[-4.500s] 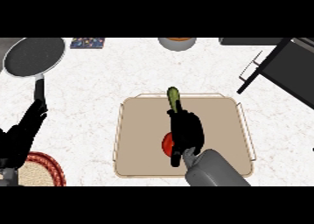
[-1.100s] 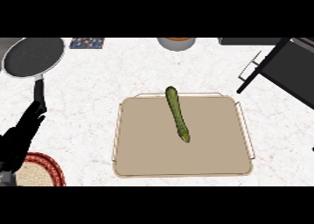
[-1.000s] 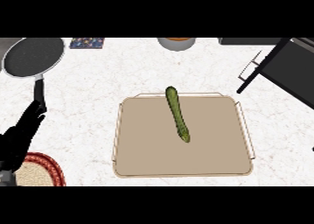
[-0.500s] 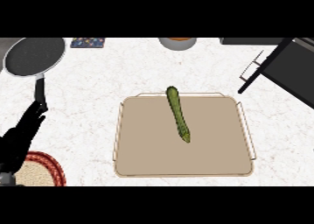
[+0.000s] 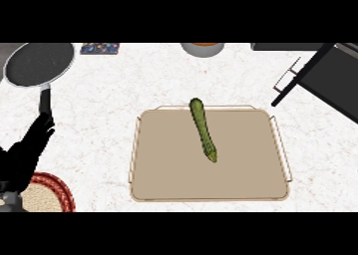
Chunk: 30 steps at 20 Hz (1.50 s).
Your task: Pick the tomato from the tray and place it in the tiered shelf
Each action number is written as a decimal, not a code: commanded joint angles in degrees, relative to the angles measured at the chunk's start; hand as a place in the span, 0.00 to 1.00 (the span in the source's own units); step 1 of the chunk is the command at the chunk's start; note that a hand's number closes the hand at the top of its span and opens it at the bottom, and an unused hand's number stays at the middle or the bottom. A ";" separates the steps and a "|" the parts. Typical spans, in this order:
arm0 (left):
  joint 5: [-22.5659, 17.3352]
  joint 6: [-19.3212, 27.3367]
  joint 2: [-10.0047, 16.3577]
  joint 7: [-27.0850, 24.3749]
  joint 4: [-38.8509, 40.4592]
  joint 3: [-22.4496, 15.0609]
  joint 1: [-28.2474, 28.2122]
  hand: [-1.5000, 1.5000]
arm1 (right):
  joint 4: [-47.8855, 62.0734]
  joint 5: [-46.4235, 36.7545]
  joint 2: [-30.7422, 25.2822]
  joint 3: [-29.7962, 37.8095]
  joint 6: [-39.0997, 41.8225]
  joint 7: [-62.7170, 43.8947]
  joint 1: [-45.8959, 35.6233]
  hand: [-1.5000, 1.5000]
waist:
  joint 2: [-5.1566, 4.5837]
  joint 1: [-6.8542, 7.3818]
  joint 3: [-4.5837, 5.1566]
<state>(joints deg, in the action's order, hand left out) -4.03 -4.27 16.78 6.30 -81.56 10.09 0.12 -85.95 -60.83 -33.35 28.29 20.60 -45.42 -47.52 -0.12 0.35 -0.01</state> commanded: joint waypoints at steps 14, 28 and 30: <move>1.21 -0.58 -0.31 0.67 0.95 1.69 0.91 0.50 | 9.70 8.07 -2.00 4.20 -14.07 8.77 5.17 0.00 | 0.10 -0.38 0.01; 0.78 -1.47 -1.42 -0.78 0.05 2.23 -1.23 0.50 | -11.21 25.14 -1.30 15.38 -10.51 -0.68 5.75 0.00 | 0.39 -0.98 0.02; 0.61 -1.31 -0.23 1.80 -2.78 2.67 -1.11 0.50 | -15.73 28.75 -4.88 17.82 -4.89 -5.45 4.33 0.00 | 0.63 -1.36 0.02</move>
<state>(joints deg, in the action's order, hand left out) -3.61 -6.19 16.37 6.30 -82.47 12.69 -1.63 -93.98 -36.75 -35.79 42.96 11.55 -46.76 -43.91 0.34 -0.66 0.01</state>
